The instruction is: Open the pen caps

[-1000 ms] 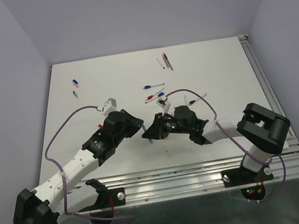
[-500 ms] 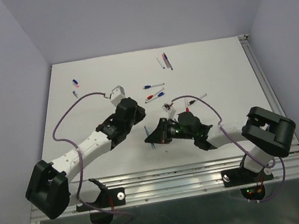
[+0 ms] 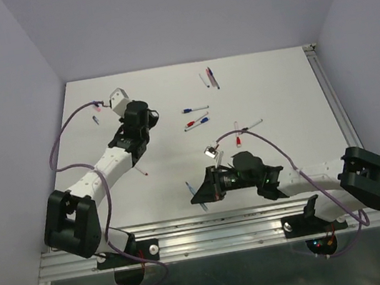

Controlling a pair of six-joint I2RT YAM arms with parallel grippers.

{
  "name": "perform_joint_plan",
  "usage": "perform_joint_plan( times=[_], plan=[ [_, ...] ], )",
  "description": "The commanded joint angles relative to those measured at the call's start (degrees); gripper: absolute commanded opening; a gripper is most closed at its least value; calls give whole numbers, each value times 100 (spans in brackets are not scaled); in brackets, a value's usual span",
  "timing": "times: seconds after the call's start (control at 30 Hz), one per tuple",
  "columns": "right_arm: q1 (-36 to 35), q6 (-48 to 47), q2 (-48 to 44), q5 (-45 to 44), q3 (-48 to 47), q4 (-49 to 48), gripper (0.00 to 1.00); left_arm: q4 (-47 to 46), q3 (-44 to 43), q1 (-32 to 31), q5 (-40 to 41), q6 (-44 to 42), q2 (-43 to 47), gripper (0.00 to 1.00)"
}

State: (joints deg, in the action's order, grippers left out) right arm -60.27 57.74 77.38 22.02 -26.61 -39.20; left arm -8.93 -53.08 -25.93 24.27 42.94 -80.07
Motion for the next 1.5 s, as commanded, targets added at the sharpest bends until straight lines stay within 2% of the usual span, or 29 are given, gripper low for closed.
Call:
perform_joint_plan(
  times=[0.0, 0.13, 0.23, 0.33, 0.47, 0.57, 0.73, 0.83, 0.93, 1.03, 1.3, 1.47],
  plan=[
    [637, -578, -285, -427, -476, 1393, 1, 355, -352, 491, -159, -601, 159, 0],
    [1998, -1113, -215, -505, -1089, 2318, 1, 830, -764, 1195, -686, -848, -131, 0],
    [2580, -1501, -14, -716, -1573, 3057, 1, 1103, -1141, 1722, -845, -1006, -578, 0],
    [3266, -1914, 626, -1093, -2268, 3592, 1, 1428, -1729, 2223, -1256, -1059, -1253, 0],
    [4075, -2231, 1356, -1262, -3032, 3727, 1, 1596, -2372, 2549, -1539, -1094, -2116, 0],
    [4487, -2451, 2452, -1331, -3832, 3832, 1, 1762, -3057, 2804, -1618, -1156, -2810, 0],
    [4743, -2960, 3861, -1754, -5754, 4456, 1, 2245, -4514, 2962, -1373, -1270, -4004, 0],
    [4867, -3074, 4685, -1728, -6712, 4518, 1, 2693, -5279, 2997, -794, -1375, -4560, 0],
    [4858, -3224, 5389, -1876, -7435, 4675, 1, 2730, -5677, 3050, -845, -1429, -4886, 0],
    [4867, -3338, 5996, -2166, -8559, 4860, 3, 2773, -5888, 3094, -811, -1350, -5088, 0],
    [4876, -3181, 7052, -2378, -9809, 4623, 6, 2932, -6021, 3182, -564, -1174, -5273, 0],
    [4876, -3110, 7264, -2457, -9863, 4342, 10, 3037, -6021, 3208, -327, -1077, -5299, 0]
  ],
)
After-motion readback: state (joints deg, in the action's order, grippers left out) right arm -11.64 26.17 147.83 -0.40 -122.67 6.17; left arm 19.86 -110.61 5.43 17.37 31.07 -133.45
